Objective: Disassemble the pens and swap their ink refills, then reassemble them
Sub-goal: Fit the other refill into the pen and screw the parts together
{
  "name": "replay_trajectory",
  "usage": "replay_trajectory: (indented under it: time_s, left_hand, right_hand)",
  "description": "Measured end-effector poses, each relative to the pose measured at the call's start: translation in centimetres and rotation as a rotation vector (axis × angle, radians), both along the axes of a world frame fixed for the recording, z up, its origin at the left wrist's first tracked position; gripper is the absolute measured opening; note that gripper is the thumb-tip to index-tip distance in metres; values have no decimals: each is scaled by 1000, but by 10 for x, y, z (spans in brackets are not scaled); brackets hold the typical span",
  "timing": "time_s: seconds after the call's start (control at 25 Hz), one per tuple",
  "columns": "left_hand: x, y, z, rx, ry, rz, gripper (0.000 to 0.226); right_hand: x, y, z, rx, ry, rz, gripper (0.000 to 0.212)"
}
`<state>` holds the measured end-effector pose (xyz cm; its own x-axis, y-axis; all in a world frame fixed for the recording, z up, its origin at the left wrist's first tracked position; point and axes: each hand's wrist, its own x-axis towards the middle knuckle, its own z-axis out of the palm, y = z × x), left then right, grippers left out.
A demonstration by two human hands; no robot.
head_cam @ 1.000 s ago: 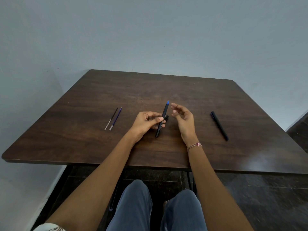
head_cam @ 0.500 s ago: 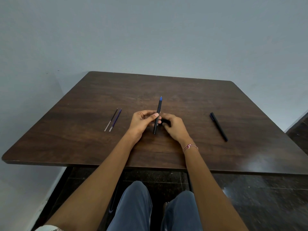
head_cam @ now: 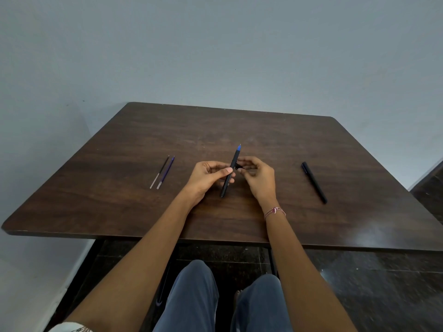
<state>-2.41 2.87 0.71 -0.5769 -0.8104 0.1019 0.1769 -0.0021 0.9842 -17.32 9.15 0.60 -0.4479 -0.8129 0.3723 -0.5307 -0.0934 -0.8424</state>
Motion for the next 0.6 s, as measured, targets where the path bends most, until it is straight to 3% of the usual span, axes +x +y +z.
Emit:
replay_trajectory:
  time_s: [0.28,0.4,0.6]
  left_hand:
    - [1,2,3,-13,-67,-37,14]
    - [1,3,4,-39,-103,-59,12]
    - [1,4,5,-59,-148,-87,14]
  right_hand:
    - [-5,2,2,-129,-305,-21,55]
    - [-8,2,2,-187,-437,-2,47]
    - [-10,4,3,-246,-493,2,34]
